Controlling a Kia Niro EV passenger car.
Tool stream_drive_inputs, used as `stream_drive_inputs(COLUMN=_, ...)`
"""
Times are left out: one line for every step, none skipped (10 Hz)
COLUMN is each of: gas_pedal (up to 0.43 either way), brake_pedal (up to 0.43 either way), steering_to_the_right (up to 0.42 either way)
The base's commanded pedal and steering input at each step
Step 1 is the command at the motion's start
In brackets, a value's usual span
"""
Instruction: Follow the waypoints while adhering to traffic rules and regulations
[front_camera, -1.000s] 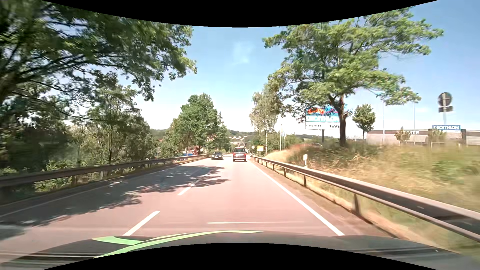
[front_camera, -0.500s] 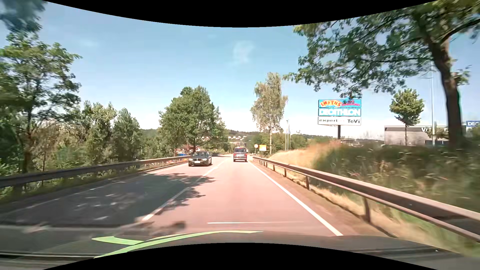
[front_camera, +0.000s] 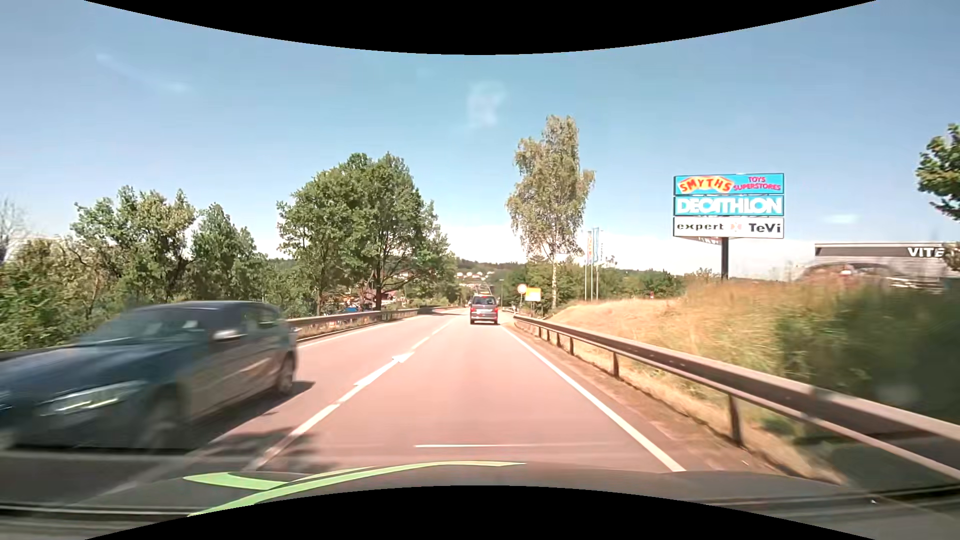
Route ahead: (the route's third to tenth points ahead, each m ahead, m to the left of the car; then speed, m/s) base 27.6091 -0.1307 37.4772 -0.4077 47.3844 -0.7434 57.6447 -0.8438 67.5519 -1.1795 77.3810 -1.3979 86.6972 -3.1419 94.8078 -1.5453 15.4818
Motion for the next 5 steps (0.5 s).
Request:
stream_drive_inputs(gas_pedal=0.0, brake_pedal=0.274, steering_to_the_right=0.001)
stream_drive_inputs(gas_pedal=0.0, brake_pedal=0.274, steering_to_the_right=0.002)
stream_drive_inputs(gas_pedal=0.0, brake_pedal=0.274, steering_to_the_right=0.003)
stream_drive_inputs(gas_pedal=0.0, brake_pedal=0.268, steering_to_the_right=0.004)
stream_drive_inputs(gas_pedal=0.0, brake_pedal=0.262, steering_to_the_right=0.004)
